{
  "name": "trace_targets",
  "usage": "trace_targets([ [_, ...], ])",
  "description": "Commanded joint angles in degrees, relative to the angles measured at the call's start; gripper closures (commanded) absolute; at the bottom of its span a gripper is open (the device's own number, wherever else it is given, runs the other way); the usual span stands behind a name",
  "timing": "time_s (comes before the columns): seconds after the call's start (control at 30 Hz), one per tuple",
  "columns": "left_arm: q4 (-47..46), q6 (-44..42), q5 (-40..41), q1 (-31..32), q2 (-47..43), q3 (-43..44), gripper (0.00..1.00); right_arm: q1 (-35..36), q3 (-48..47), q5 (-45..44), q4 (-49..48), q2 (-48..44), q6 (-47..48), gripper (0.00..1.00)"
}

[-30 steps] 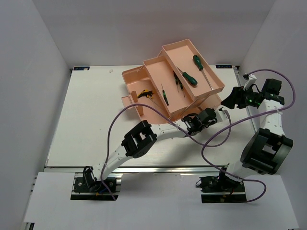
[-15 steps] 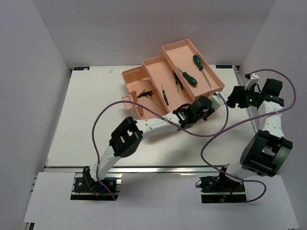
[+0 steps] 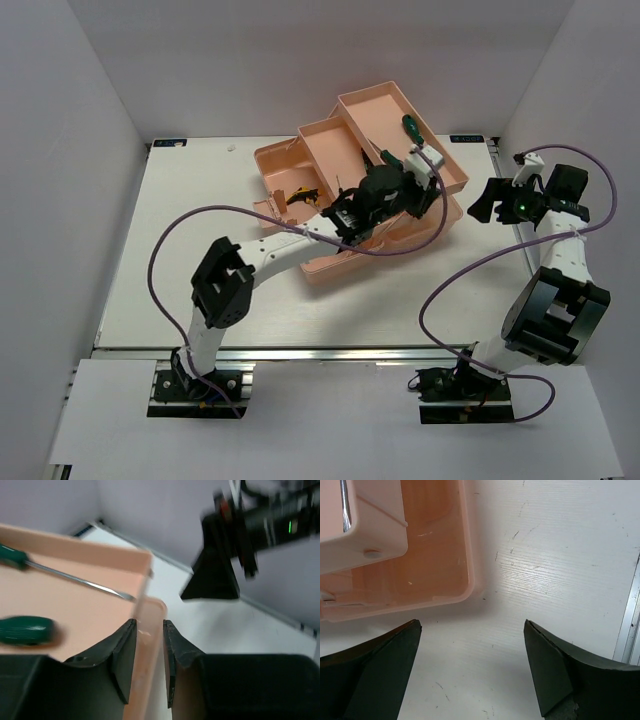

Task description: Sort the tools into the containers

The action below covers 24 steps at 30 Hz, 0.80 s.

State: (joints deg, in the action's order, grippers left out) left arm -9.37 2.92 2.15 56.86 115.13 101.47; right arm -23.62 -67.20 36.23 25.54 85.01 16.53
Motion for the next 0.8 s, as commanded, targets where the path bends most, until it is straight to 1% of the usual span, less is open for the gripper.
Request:
trace_targets([
  [0.0,6.55,-3.51,-7.87,2.46,3.60,1.63,0.61,-0.03,-1.09,1.65,-0.14,-0.02,2.00,0.11],
  [0.1,7.78,-7.82,-8.75,4.22,4.22,0.05,0.62,-0.03,-0.57,1.65,0.21,-0.37,3.32,0.11],
  [0.17,7.78,-8.98,-8.66,4.49,4.66,-1.36,0.63,-0.03,-0.22,1.91,0.13,-0.37,3.50,0.11],
  [0.23,8.22,-10.38,-7.17,4.49,6.23,-1.98,0.62,0.06,-0.13,2.27,0.21,-0.11,3.33,0.11],
  [0.27,8.40,-11.17,-6.29,4.49,7.12,-1.80,0.60,-0.03,0.05,2.53,0.21,-0.02,3.24,0.11],
  [0.3,8.14,-12.57,-3.67,4.57,7.91,-1.28,0.56,0.06,0.05,2.62,0.30,0.06,3.15,0.11],
  [0.33,7.61,-13.28,-1.39,4.66,8.70,-1.19,0.46,0.06,0.14,2.71,0.21,0.07,3.15,0.11],
  [0.37,5.78,-13.81,0.99,4.75,10.45,-1.01,0.44,0.06,0.23,2.88,0.39,0.24,3.07,0.11],
  [0.4,5.33,-14.69,4.49,4.75,11.51,0.38,0.43,0.06,0.31,2.88,0.39,0.24,3.15,0.11],
  [0.5,4.97,-17.14,8.03,4.84,16.69,4.51,0.42,0.06,0.58,3.15,0.91,0.33,3.77,0.11],
  [0.53,4.88,-17.94,10.13,4.93,18.01,7.40,0.42,0.06,0.58,3.06,0.92,0.42,3.94,0.11],
  [0.6,4.62,-20.39,12.69,5.36,21.86,10.22,0.41,0.06,0.58,3.23,1.26,0.42,4.21,0.11],
  [0.63,4.71,-21.02,14.88,5.37,23.19,13.37,0.41,-0.03,0.75,3.41,1.27,0.42,4.38,0.11],
  [0.7,6.37,-20.85,15.69,5.02,26.53,16.46,0.41,0.06,0.93,3.59,1.27,0.42,4.38,0.11],
  [0.77,7.95,-19.89,15.69,4.58,27.77,18.93,0.44,0.06,1.28,3.76,1.18,0.33,4.47,0.11],
])
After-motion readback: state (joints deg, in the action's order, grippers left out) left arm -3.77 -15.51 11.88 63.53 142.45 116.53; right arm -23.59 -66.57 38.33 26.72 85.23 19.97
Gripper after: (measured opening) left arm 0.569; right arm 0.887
